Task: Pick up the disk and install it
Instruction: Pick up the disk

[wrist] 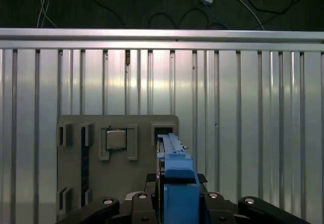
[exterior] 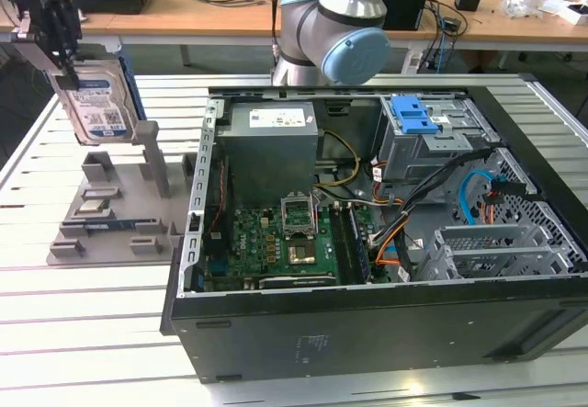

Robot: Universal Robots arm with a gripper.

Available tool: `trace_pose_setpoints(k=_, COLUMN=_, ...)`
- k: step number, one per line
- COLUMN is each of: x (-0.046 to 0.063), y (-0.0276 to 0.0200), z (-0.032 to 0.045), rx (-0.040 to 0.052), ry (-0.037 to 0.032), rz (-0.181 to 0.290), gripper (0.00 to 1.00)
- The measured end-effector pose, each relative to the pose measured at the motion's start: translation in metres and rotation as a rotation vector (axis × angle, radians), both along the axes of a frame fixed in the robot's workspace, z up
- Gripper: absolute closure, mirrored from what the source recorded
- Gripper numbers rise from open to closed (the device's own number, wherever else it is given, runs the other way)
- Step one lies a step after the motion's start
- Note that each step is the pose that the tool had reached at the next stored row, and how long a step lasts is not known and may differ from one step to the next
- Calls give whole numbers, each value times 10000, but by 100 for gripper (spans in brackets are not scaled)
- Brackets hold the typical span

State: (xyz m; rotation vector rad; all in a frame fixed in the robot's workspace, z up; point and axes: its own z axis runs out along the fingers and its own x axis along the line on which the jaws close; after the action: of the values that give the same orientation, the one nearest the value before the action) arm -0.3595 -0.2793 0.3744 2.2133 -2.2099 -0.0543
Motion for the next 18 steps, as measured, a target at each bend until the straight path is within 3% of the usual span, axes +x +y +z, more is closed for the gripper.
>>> trace_pose_setpoints(k=1, x=0, y=7, z=167, rx=0, ry=1, rz=0, gripper=63)
trace_pose_setpoints(k=18, x=0, y=26, z=531, rx=4, ry=1, rz=0, gripper=63)
